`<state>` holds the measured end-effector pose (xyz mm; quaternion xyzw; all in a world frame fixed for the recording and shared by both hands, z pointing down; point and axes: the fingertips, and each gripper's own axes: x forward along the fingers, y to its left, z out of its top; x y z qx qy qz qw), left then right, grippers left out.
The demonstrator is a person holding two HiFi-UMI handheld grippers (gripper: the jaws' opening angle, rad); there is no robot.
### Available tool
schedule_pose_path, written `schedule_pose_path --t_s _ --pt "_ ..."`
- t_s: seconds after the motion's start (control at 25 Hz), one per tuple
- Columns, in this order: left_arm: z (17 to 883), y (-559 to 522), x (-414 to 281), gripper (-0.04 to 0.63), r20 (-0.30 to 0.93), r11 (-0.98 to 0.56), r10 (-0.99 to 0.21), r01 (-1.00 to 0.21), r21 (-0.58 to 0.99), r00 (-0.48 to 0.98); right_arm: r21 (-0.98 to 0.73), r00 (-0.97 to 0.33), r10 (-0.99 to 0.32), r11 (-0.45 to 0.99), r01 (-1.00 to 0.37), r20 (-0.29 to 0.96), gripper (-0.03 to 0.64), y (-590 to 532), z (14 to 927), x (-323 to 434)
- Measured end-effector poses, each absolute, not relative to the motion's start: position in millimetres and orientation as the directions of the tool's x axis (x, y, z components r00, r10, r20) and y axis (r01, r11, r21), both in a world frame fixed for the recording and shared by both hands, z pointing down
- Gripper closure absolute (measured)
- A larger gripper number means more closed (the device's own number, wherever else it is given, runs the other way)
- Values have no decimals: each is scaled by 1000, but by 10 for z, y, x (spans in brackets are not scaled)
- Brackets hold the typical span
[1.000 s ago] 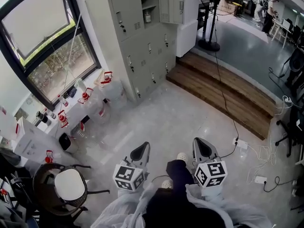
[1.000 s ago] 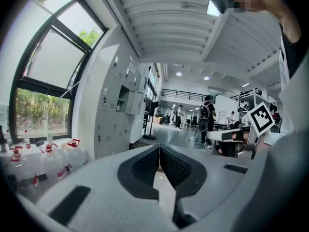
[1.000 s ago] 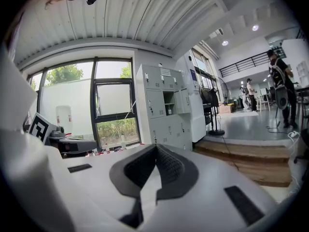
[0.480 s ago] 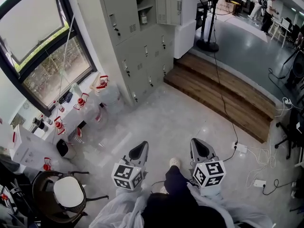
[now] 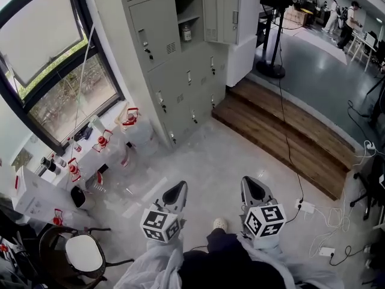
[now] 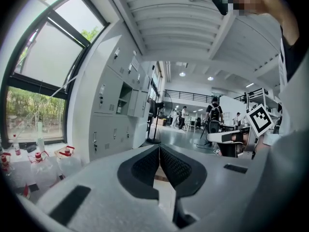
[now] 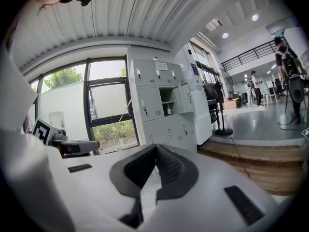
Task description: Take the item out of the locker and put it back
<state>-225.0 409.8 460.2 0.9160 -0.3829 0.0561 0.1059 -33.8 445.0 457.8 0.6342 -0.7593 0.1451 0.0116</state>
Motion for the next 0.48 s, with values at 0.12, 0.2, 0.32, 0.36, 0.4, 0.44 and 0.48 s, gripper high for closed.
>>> schedule_pose_path --t_s 0.12,0.2,0.32,0.36,0.4,0.44,0.48 --pt "4587 3827 -2122 586 188 -678 -697 -721 144 692 -217 -206 -957 161 -963 202 617 4175 4571 -214" --pt "4584 3660 -2037 588 185 -674 -701 -725 142 689 -212 -212 -957 169 -963 200 617 4000 4568 -133" --pt "4582 3444 -1899 586 180 -670 -707 -729 141 684 -204 -215 -957 175 -963 195 617 3766 4565 7" --pt "4581 3379 -1857 587 179 -669 -708 -730 139 683 -202 -215 -957 176 -963 192 617 3692 4560 49" --pt "4580 3317 -1821 586 179 -668 -709 -731 137 682 -199 -215 -958 177 -964 188 617 3621 4552 87" --pt "4579 3257 -1787 586 178 -668 -711 -732 135 681 -194 -215 -960 179 -964 181 617 3553 4541 124" --pt "4580 3199 -1755 586 176 -667 -712 -734 132 679 -190 -216 -961 183 -965 172 617 3489 4528 159"
